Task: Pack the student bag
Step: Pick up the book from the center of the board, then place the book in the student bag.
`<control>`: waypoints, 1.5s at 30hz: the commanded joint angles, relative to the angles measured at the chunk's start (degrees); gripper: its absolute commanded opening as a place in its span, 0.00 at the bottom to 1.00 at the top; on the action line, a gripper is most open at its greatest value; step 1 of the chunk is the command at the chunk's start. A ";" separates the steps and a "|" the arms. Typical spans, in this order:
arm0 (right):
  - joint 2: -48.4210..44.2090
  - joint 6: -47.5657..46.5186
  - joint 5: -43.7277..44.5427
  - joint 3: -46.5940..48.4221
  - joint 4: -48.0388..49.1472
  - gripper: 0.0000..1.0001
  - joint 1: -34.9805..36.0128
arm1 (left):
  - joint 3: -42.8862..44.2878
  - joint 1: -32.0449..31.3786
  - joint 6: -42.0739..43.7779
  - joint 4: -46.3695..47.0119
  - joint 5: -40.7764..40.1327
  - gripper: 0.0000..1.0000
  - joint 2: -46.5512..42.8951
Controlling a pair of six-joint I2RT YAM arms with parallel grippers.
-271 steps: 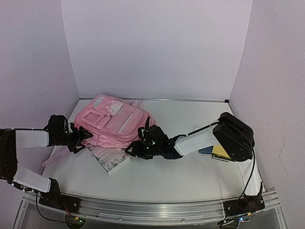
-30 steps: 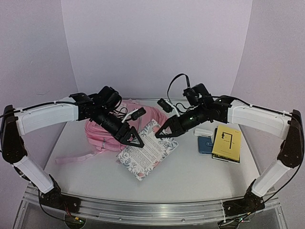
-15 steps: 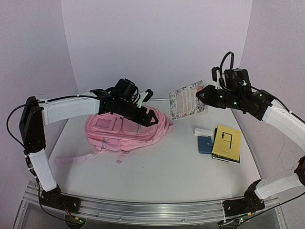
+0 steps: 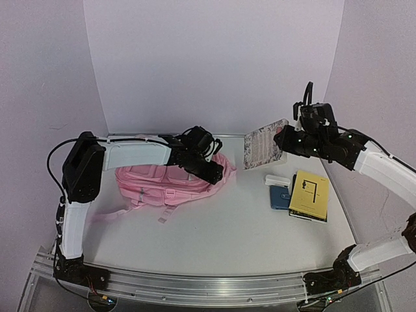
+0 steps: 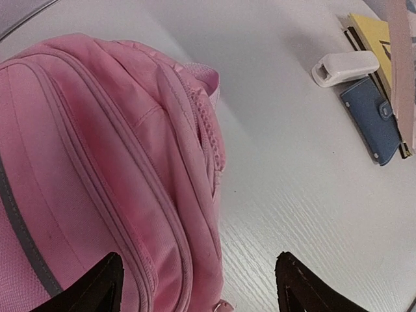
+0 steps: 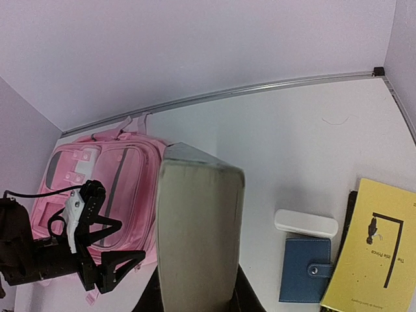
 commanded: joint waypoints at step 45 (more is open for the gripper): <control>-7.22 3.06 3.81 -4.78 5.96 0.00 0.30 | 12.87 -0.45 2.62 4.75 -4.78 0.00 11.56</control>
